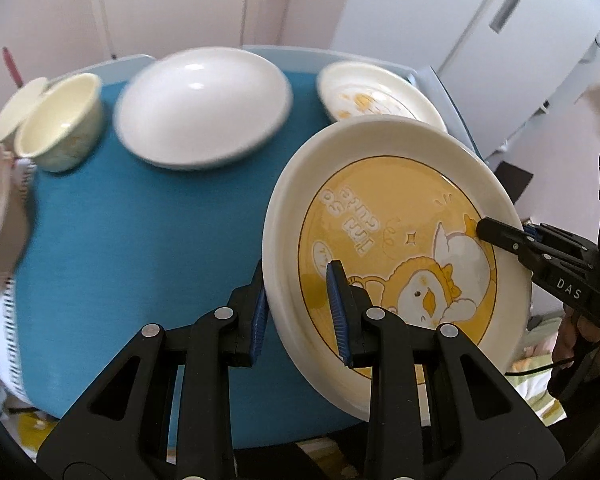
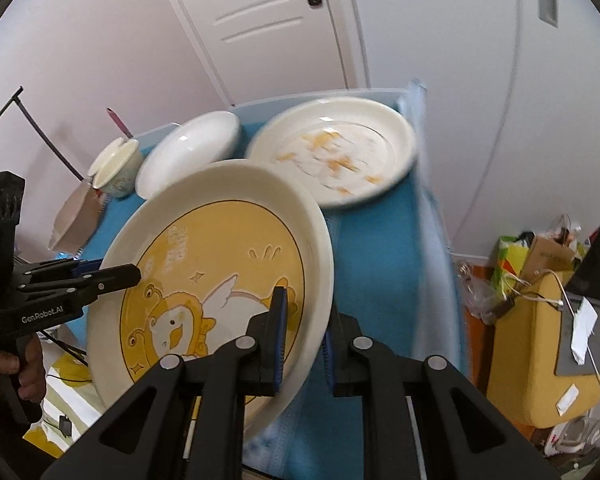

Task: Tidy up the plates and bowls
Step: 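Lift the yellow bear plate with the right gripper and lower it beside the basin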

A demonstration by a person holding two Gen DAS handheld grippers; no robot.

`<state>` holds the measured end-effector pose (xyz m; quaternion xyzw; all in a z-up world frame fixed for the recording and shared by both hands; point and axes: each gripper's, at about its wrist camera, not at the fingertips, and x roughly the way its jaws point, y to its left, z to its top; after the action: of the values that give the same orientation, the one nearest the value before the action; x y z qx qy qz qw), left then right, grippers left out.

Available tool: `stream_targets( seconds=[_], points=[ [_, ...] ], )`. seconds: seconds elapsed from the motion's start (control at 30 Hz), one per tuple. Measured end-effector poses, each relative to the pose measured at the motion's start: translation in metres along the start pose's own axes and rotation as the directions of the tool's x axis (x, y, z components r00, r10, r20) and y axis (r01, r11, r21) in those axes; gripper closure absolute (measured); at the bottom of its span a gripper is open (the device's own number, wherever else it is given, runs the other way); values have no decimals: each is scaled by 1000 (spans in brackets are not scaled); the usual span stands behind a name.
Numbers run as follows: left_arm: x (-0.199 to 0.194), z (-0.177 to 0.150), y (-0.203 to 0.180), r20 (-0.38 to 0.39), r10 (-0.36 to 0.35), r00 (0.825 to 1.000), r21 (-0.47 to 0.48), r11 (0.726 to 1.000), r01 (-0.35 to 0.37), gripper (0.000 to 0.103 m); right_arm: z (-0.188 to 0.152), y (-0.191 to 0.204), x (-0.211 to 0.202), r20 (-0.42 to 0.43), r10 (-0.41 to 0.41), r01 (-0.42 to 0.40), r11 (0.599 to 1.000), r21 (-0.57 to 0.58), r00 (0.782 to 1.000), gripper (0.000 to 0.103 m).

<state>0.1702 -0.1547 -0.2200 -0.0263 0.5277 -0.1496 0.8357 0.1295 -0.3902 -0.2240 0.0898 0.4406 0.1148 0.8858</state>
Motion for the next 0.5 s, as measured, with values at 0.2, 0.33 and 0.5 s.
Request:
stream_targets(
  seconds=[0.2,0.33,0.5],
  points=[
    [-34,-4,62,29,48,998,-54,997,-46,78,15,59,22,-11,55,-56,997,-51,998,88],
    [-46,-13,107,19,84,996,-81,993,-82,78,20,104,46,-36,93,-95,992,-78,995,88],
    [-48,-35,165,-18,115,993,-117,986,-116,78,20,154,82,-80,118,-126,987,-103,990,88]
  ],
)
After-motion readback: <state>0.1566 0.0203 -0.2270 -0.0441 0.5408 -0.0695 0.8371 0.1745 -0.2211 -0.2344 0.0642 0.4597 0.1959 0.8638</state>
